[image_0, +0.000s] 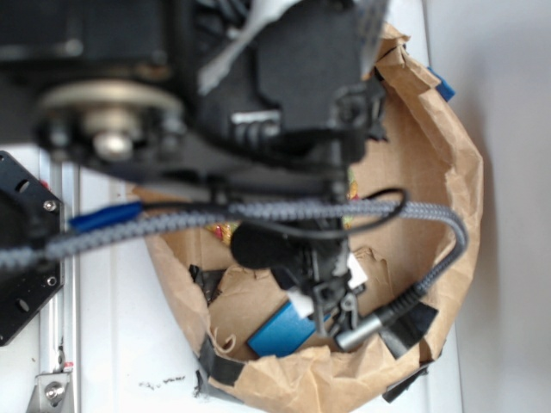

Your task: Grab the multicolored rope.

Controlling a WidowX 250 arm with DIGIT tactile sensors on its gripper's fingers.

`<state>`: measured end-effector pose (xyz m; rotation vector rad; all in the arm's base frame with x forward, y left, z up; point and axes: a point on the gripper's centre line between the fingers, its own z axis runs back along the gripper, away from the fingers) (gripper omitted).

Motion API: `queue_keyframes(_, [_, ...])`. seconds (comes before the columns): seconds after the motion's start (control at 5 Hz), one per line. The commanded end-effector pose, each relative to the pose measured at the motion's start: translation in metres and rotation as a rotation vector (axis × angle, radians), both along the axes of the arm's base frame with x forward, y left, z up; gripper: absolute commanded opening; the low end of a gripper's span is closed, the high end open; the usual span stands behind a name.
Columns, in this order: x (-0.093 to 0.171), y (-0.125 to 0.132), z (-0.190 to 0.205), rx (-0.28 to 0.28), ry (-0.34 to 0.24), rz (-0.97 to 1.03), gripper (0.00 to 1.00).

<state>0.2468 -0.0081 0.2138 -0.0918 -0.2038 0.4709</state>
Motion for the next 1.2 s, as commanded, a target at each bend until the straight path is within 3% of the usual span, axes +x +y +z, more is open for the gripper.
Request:
queue_keyframes(0.0, [0.026, 0.023, -0.033, 0.026, 0.016, -0.015, 1.00])
queue_keyframes(0.2, [0.040, 0.033, -0.063, 0.023, -0.026, -0.070, 1.00])
queue_keyframes(0.4, [0.050, 0.040, -0.094, 0.060, 0.007, -0.060, 1.00])
queue_keyframes(0.6, [0.050, 0.027, -0.101, 0.067, 0.005, -0.103, 1.00])
queue_keyframes(0.8, [0.050, 0.013, -0.111, 0.159, 0.036, -0.080, 1.00])
queue_keyframes(1.0, [0.043, -0.006, -0.110, 0.165, 0.014, -0.075, 1.00])
